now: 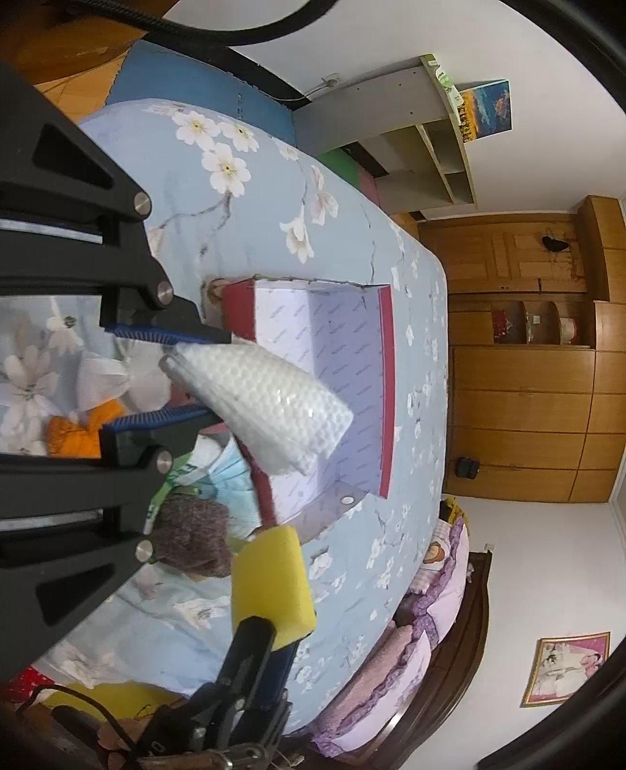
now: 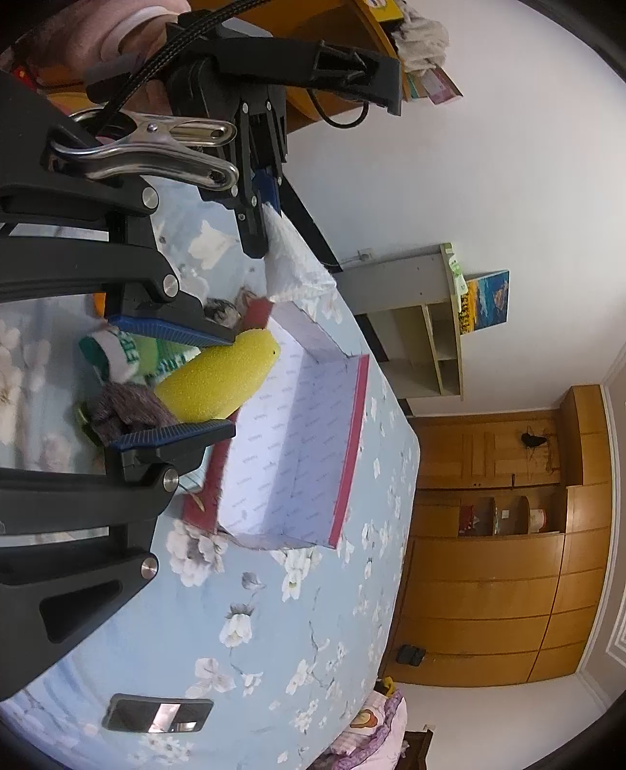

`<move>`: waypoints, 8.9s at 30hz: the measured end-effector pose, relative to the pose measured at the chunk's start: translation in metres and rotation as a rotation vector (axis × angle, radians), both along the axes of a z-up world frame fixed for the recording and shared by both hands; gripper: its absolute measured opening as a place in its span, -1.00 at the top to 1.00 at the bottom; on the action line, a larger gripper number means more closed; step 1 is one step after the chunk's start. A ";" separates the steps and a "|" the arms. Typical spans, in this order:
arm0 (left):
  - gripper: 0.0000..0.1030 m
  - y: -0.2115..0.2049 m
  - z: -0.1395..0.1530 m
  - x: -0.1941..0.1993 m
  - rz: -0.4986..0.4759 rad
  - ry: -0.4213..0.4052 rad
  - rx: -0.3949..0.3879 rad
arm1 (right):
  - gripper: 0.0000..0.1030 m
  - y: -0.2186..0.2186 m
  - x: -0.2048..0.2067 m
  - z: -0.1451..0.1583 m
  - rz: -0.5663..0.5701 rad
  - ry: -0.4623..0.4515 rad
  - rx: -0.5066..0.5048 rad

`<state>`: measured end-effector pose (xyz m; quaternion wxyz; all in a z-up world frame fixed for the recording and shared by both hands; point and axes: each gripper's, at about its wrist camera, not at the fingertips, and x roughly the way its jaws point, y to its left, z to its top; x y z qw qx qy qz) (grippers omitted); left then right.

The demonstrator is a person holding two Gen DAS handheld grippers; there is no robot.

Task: Organize soft objects
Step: 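Carry the towel roll with the left tool while the right tool carries the sponge over the pink box, then open the left tool to drop the towel while the right tool drops the sponge into the box, then grasp the white mesh pouch with the left tool while the right tool grasps the grey knit sock, then carry the mesh pouch with the left tool while the right tool carries the sock into the box, then open the left tool to drop the pouch while the right tool drops the sock in the box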

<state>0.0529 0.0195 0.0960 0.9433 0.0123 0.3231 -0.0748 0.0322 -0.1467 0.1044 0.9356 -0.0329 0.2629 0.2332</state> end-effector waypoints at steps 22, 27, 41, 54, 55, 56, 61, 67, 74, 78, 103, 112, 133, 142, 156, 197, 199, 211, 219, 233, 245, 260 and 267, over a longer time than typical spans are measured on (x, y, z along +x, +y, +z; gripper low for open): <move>0.52 -0.005 -0.020 0.118 0.037 0.048 -0.009 | 0.38 -0.033 0.102 -0.028 -0.128 0.055 0.020; 0.52 -0.003 -0.033 0.134 0.056 0.063 0.006 | 0.38 -0.036 0.119 -0.037 -0.132 0.069 0.045; 0.51 -0.008 -0.063 0.152 0.062 0.122 0.035 | 0.38 -0.035 0.145 -0.068 -0.150 0.129 0.044; 0.24 -0.009 -0.066 0.153 0.076 0.138 0.035 | 0.36 -0.027 0.146 -0.074 -0.149 0.125 -0.028; 0.16 -0.010 -0.066 0.153 0.075 0.138 0.033 | 0.36 -0.027 0.146 -0.074 -0.148 0.126 -0.026; 0.09 -0.011 -0.065 0.152 0.072 0.137 0.033 | 0.35 -0.026 0.145 -0.073 -0.148 0.127 -0.025; 0.01 -0.014 -0.061 0.149 0.071 0.128 0.045 | 0.20 -0.027 0.142 -0.074 -0.133 0.134 -0.012; 0.01 -0.014 -0.055 0.142 0.069 0.124 0.031 | 0.01 -0.025 0.137 -0.072 -0.117 0.116 -0.008; 0.01 -0.012 -0.044 0.128 0.071 0.109 0.020 | -0.15 -0.024 0.125 -0.059 -0.099 0.066 0.011; 0.01 -0.010 -0.038 0.115 0.073 0.098 0.016 | -0.15 -0.026 0.117 -0.055 -0.104 0.061 0.016; 0.01 0.007 -0.053 0.039 0.091 0.126 -0.067 | -0.15 -0.014 0.040 -0.060 -0.085 0.095 -0.003; 0.01 0.010 -0.077 0.024 0.109 0.168 -0.087 | -0.15 -0.005 0.024 -0.080 -0.088 0.112 -0.037; 0.01 0.005 -0.101 0.030 0.105 0.211 -0.099 | -0.15 -0.004 0.026 -0.101 -0.094 0.141 -0.046; 0.01 0.002 -0.106 0.031 0.092 0.225 -0.103 | 0.11 -0.006 0.026 -0.104 -0.103 0.142 -0.011; 0.49 0.004 -0.100 0.024 0.102 0.194 -0.120 | 0.54 -0.009 0.021 -0.104 -0.092 0.153 0.035; 0.55 0.008 -0.010 0.039 0.071 -0.004 -0.044 | 0.68 -0.012 0.023 -0.017 -0.077 -0.052 0.064; 0.55 0.008 -0.010 0.045 0.070 -0.006 -0.037 | 0.68 -0.010 0.029 -0.015 -0.076 -0.055 0.065; 0.55 0.009 -0.016 0.087 0.071 -0.009 -0.025 | 0.68 -0.003 0.073 -0.021 -0.089 -0.028 0.094; 0.55 0.011 -0.029 0.111 0.078 0.015 -0.018 | 0.68 0.007 0.098 -0.037 -0.085 0.016 0.110; 0.55 0.008 -0.054 0.138 0.089 0.075 -0.006 | 0.68 0.013 0.130 -0.067 -0.080 0.104 0.125; 0.54 0.004 -0.063 0.144 0.086 0.098 0.016 | 0.68 0.016 0.139 -0.082 -0.095 0.135 0.113; 0.07 0.000 -0.060 0.136 0.087 0.111 0.010 | 0.37 0.005 0.137 -0.084 -0.126 0.149 0.155; 0.06 0.006 -0.052 0.121 0.095 0.097 -0.010 | 0.18 -0.003 0.128 -0.077 -0.155 0.121 0.169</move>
